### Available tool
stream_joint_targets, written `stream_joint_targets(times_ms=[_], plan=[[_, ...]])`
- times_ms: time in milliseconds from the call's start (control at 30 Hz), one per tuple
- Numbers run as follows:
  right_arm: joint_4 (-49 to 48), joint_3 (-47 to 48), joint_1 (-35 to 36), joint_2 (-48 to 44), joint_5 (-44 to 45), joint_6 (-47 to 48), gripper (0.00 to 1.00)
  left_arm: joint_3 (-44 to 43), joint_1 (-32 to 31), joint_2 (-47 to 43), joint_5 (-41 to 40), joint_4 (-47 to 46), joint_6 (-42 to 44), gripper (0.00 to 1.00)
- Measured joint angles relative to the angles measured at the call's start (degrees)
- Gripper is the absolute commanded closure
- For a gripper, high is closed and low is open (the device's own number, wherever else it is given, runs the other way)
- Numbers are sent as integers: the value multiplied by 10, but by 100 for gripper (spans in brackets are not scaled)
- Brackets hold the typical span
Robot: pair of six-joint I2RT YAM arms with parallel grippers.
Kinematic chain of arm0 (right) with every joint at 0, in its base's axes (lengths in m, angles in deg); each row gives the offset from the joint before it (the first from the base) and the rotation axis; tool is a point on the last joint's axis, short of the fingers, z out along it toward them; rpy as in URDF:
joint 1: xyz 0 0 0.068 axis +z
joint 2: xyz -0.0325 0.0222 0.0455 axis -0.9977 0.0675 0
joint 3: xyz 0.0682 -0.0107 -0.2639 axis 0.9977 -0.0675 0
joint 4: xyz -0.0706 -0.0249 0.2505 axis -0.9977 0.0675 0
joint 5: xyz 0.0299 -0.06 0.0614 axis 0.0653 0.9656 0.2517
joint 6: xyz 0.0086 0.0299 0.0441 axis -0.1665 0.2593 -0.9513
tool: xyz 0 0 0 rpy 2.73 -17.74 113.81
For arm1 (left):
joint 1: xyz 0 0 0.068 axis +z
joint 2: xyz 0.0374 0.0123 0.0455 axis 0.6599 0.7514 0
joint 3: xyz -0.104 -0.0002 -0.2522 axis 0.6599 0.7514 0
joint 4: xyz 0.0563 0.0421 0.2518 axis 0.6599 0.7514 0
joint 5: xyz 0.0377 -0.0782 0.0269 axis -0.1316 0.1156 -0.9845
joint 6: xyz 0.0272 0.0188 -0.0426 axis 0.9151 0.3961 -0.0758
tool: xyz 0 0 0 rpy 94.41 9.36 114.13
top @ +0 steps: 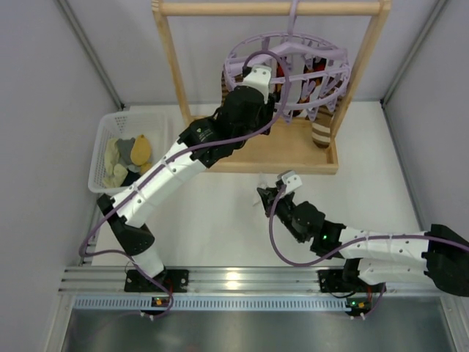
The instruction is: Remove the socks clipped to the hanger
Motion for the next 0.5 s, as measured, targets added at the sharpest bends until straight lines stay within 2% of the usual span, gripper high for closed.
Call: stream_joint_targets(times_ms=[33, 67, 133, 167, 400, 500], plan=[[11, 0, 0, -8, -3, -4, 100, 6, 0, -6, 2, 0, 0, 33], [22, 0, 0, -15, -4, -8, 100, 15, 0, -14, 5, -1, -2, 22], [46, 1, 0, -24, -9, -14, 100, 38, 0, -36, 7, -2, -2, 13], [58, 2, 0, -26, -12, -17, 100, 52, 0, -49, 7, -2, -3, 2], [139, 43, 0, -16, -60, -21, 100, 185, 0, -179, -18, -6, -6, 1], [164, 89, -4, 14, -111, -20, 100, 270, 0, -272, -43, -7, -9, 1]])
